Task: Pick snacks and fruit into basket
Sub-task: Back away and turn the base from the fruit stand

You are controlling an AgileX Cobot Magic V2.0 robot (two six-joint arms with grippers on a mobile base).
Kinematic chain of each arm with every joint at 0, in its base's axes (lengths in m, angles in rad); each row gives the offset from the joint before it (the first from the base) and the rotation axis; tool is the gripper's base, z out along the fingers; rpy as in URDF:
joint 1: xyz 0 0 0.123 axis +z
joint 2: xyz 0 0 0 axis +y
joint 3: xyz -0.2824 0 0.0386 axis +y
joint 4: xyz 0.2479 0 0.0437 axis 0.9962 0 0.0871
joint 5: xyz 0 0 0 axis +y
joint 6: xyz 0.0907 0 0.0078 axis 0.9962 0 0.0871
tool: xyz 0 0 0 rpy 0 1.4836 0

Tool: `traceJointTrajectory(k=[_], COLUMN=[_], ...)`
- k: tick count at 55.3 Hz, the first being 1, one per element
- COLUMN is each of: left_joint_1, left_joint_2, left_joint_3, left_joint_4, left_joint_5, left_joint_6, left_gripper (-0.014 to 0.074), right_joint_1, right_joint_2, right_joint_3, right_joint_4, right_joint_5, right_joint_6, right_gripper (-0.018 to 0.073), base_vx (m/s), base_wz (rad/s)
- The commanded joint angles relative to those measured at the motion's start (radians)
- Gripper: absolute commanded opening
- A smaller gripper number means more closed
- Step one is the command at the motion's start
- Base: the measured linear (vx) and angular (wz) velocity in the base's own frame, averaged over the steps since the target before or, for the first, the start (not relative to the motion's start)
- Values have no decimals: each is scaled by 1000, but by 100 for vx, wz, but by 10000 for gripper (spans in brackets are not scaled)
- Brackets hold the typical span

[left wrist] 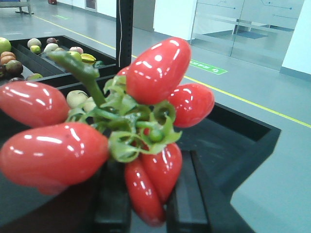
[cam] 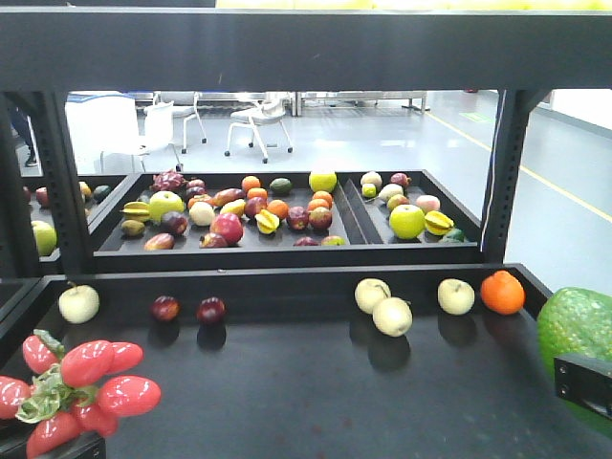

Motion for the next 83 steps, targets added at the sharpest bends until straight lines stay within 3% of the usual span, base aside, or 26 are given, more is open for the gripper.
traceJointTrajectory(k=[1, 61, 83], left_joint_1=[-1, -1, -1], left_joint_2=[-1, -1, -1], left_joint_3=[-28, -28, -28], left_joint_4=[18, 18, 18], left_joint_5=[19, 19, 10], left_joint_6=[0, 0, 0], left_gripper=[0, 0, 0], right_joint_1=[-2, -2, -2], right_joint_2=[-3, -3, -3], right_joint_3=[-29, -29, -29], right_joint_4=[-35, -35, -35], right_joint_5=[-79, -82, -81], right_joint_6=[-12, -12, -12], right_gripper=[-7, -7, -7], base_vx=[-31, -41, -44], base_wz=[1, 3, -24])
